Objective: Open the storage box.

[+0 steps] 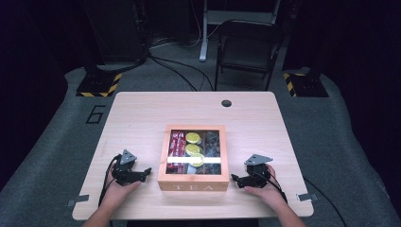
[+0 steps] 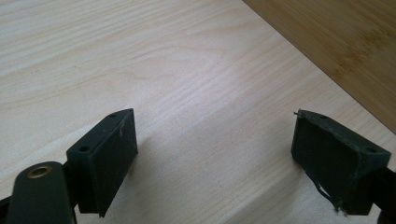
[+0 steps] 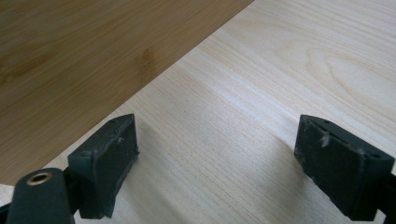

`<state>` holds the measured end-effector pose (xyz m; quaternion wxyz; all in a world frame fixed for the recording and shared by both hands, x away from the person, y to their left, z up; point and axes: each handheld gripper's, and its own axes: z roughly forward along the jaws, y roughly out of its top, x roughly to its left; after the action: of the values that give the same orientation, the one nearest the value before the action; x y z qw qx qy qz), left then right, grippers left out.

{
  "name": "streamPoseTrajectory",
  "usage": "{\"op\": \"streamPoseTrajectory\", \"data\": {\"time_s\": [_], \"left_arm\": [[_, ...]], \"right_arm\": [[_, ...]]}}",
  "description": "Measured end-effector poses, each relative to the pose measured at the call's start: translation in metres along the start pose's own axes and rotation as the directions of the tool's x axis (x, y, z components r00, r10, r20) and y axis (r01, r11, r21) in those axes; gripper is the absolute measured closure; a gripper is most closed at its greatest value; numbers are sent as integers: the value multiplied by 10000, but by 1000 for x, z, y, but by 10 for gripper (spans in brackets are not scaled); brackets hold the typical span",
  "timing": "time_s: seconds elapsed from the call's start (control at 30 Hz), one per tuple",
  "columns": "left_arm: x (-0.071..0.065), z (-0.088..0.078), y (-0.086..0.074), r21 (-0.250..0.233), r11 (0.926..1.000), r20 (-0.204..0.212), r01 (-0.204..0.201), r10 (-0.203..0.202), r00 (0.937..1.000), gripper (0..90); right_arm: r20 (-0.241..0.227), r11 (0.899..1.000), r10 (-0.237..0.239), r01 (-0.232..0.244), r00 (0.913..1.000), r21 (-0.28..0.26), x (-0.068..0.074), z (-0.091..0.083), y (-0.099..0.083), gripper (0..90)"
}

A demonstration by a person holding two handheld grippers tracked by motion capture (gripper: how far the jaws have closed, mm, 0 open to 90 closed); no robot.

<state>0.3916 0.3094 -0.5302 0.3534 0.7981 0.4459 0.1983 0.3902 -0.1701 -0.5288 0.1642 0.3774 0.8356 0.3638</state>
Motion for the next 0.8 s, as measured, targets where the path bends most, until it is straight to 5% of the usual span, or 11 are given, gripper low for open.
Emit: {"op": "streamPoseTrajectory", "data": {"time_s": [0.13, 0.43, 0.7, 0.8], "left_arm": [[0, 0, 0, -15, 10000, -23, 17, -17, 10000, 144], [-1, 0, 0, 10, 9999, -52, 172, -172, 9998, 150], [-1, 1, 1, -14, 10000, -58, 88, -88, 9999, 148], [-1, 0, 1, 2, 10000, -64, 68, -68, 10000, 148]], "right_arm": [[24, 10000, 56, -56, 10000, -62, -1, -1, 0, 168], [-82, 9989, 335, -332, 9994, 335, -5, -11, 4, 423], [51, 9999, 56, -56, 10000, 151, 4, -21, 10, 434], [-74, 10000, -25, 25, 10000, 25, 8, -26, 13, 505]]}}
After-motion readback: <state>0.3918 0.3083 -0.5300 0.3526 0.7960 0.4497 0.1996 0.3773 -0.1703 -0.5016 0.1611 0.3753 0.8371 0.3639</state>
